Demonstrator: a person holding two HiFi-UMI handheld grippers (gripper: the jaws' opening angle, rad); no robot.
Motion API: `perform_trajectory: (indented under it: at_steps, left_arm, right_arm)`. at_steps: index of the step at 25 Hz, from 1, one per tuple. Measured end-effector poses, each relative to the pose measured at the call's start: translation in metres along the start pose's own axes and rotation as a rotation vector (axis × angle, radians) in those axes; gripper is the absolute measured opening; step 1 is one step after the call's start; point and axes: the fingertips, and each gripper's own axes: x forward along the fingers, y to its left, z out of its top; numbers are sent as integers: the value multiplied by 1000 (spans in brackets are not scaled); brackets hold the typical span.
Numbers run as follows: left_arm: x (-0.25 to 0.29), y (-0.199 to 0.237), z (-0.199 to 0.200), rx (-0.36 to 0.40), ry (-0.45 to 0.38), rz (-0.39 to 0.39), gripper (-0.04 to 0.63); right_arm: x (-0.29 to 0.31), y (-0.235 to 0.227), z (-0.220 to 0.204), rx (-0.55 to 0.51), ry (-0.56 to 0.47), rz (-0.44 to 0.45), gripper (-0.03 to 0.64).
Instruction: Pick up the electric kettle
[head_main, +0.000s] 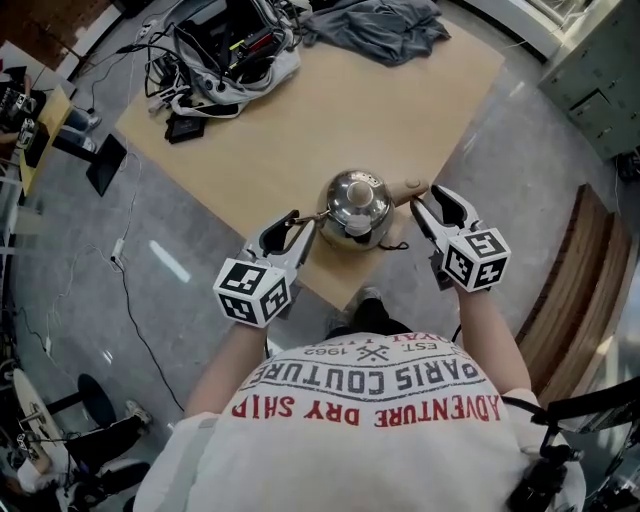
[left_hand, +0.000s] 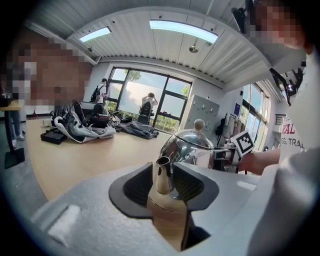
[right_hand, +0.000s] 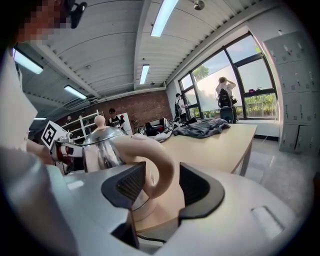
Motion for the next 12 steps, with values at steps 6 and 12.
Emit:
perform_trajectory:
  at_steps: [6,12]
  left_arm:
    - [7,1,1,-16,-7,3,127]
    - [10,1,0,-37,-9,-14,109]
  right_arm:
    - [21,2,-1,1,11,28,199]
    - [29,1,1,10,4,43,179]
